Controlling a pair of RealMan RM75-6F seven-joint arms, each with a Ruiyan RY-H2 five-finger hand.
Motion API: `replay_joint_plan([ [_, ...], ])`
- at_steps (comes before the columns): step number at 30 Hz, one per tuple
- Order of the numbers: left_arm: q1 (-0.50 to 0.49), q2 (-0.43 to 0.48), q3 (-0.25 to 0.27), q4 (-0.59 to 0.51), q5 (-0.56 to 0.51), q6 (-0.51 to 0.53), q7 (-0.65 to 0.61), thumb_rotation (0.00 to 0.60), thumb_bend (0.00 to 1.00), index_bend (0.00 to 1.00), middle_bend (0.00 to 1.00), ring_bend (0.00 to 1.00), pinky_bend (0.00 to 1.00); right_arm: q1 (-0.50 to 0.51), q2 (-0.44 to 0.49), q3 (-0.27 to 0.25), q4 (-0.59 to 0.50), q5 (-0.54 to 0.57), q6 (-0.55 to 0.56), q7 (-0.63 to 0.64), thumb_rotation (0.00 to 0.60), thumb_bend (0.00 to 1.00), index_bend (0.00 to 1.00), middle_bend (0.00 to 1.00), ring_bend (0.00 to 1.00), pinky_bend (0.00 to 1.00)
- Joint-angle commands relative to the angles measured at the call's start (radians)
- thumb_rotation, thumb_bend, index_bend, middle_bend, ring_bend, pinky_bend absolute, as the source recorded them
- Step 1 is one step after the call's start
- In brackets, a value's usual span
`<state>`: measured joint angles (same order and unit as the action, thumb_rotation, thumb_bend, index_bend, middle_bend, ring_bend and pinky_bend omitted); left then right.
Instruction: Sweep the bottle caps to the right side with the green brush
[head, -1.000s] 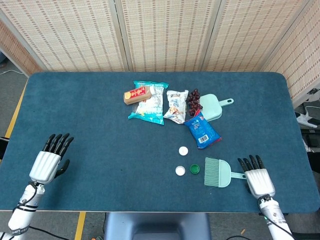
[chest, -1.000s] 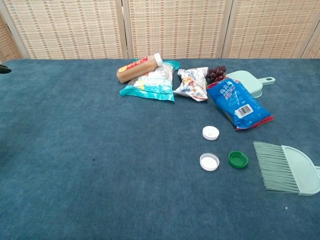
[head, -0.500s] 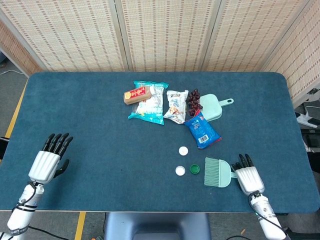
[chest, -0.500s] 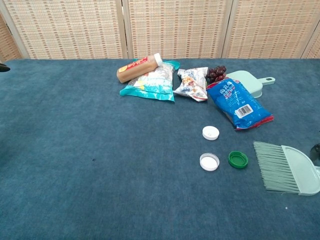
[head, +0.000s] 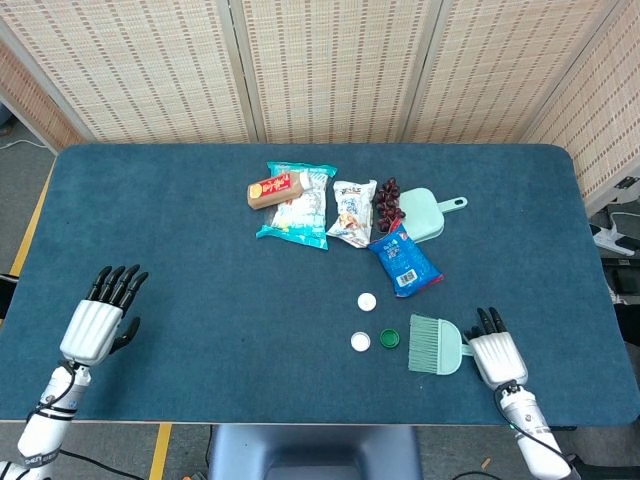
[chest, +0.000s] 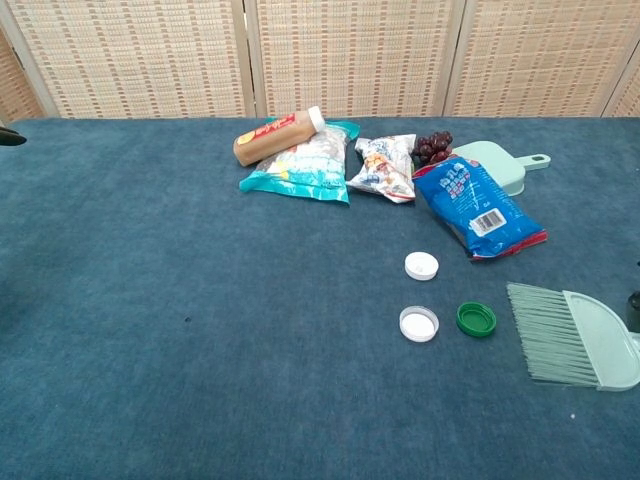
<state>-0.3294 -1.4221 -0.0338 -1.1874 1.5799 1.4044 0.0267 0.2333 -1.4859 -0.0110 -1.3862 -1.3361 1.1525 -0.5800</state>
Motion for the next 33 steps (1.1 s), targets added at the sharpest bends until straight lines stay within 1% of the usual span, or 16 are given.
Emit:
replay_joint_plan([
  [1, 0.0, 0.002, 0.0, -0.004, 0.0, -0.002, 0.001, 0.6, 0.45, 0.0, 0.0, 0.0, 0.01, 0.005, 0.002, 0.002, -0.015, 0.009, -0.001, -0.024, 0.6, 0.3, 0.41, 0.38, 0.05, 0.0],
  [8, -0.001, 0.004, 0.003, -0.012, -0.001, -0.007, 0.006, 0.6, 0.45, 0.0, 0.0, 0.0, 0.01, 0.003, 0.006, 0.004, -0.043, 0.03, 0.013, -0.067, 0.6, 0.3, 0.44, 0.4, 0.07, 0.0],
  [15, 0.001, 0.007, 0.005, -0.025, 0.0, -0.005, 0.019, 0.6, 0.45, 0.0, 0.0, 0.0, 0.01, 0.005, -0.002, 0.002, -0.039, 0.051, 0.007, -0.084, 0.6, 0.31, 0.44, 0.4, 0.07, 0.0],
  [17, 0.003, 0.009, 0.004, -0.03, -0.001, -0.003, 0.022, 0.6, 0.45, 0.0, 0.0, 0.0, 0.01, 0.006, -0.005, 0.002, -0.035, 0.049, 0.012, -0.084, 0.6, 0.31, 0.46, 0.42, 0.09, 0.0],
  [23, 0.006, 0.013, 0.005, -0.042, -0.002, -0.002, 0.032, 0.6, 0.45, 0.0, 0.0, 0.0, 0.01, 0.008, -0.021, -0.001, -0.012, 0.046, 0.012, -0.071, 0.6, 0.32, 0.57, 0.5, 0.17, 0.0],
  [26, 0.008, 0.015, 0.006, -0.049, -0.002, 0.0, 0.037, 0.6, 0.45, 0.0, 0.0, 0.0, 0.01, 0.009, -0.031, -0.003, 0.003, 0.042, 0.014, -0.062, 0.6, 0.33, 0.65, 0.56, 0.22, 0.02],
  [28, 0.009, 0.017, 0.006, -0.054, -0.003, 0.0, 0.04, 0.6, 0.45, 0.0, 0.0, 0.0, 0.01, 0.008, -0.038, -0.003, 0.011, 0.04, 0.017, -0.058, 0.6, 0.35, 0.67, 0.59, 0.25, 0.03],
  [30, 0.01, 0.018, 0.007, -0.058, -0.003, 0.0, 0.043, 0.6, 0.45, 0.0, 0.0, 0.0, 0.01, 0.008, -0.045, 0.0, 0.019, 0.035, 0.023, -0.048, 0.6, 0.39, 0.75, 0.65, 0.32, 0.06],
  [31, 0.011, 0.019, 0.007, -0.06, -0.003, 0.001, 0.045, 0.6, 0.45, 0.0, 0.0, 0.0, 0.01, 0.008, -0.051, 0.001, 0.028, 0.026, 0.032, -0.038, 0.6, 0.41, 0.79, 0.69, 0.36, 0.09],
  [32, 0.013, 0.02, 0.008, -0.064, -0.002, 0.003, 0.047, 0.6, 0.45, 0.0, 0.0, 0.0, 0.01, 0.008, -0.061, 0.003, 0.048, 0.006, 0.05, -0.02, 0.6, 0.42, 0.82, 0.72, 0.4, 0.11],
  [33, 0.014, 0.02, 0.008, -0.066, -0.001, 0.005, 0.049, 0.6, 0.45, 0.0, 0.0, 0.0, 0.01, 0.006, -0.071, 0.005, 0.069, -0.012, 0.07, -0.005, 0.6, 0.43, 0.86, 0.77, 0.46, 0.16],
])
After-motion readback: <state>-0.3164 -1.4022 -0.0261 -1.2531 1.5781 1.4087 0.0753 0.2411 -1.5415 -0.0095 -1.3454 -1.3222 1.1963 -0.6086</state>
